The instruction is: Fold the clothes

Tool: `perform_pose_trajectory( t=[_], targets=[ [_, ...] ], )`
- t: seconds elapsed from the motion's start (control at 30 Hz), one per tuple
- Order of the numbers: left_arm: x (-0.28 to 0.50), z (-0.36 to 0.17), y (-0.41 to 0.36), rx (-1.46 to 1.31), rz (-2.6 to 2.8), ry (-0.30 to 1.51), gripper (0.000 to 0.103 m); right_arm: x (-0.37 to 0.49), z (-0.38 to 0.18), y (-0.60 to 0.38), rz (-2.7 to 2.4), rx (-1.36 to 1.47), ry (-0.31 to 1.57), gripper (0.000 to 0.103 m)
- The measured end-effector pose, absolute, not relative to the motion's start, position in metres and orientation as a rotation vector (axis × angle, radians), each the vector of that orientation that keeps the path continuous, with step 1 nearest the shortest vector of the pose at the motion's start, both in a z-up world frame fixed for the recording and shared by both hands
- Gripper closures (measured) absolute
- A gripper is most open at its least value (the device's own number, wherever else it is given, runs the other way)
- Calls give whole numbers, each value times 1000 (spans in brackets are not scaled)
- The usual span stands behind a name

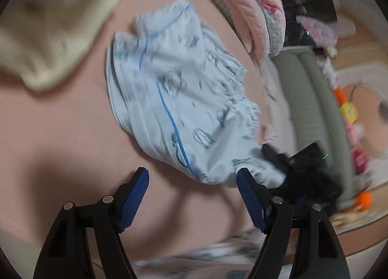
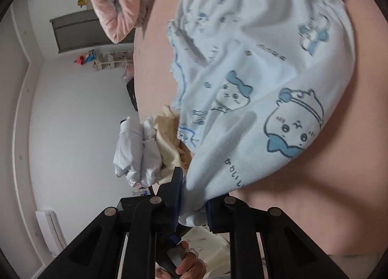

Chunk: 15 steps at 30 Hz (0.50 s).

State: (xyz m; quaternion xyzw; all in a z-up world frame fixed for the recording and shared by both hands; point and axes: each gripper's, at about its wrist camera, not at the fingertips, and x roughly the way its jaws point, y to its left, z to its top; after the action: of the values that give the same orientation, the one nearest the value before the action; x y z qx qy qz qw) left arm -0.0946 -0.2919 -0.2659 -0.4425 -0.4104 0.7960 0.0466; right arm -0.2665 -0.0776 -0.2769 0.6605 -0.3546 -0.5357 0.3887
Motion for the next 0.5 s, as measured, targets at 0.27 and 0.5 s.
perform_pose_trajectory(
  t=[0.27,0.5],
  targets=[
    [-96,-239,-265,-1390,2647,-731,29,-271,-266,-94,-1362,1694,-912,87],
    [-109,-239,-241,-1398,2740,-428,29,-277,-260,-97,-1337,1695,-954,87]
  ],
)
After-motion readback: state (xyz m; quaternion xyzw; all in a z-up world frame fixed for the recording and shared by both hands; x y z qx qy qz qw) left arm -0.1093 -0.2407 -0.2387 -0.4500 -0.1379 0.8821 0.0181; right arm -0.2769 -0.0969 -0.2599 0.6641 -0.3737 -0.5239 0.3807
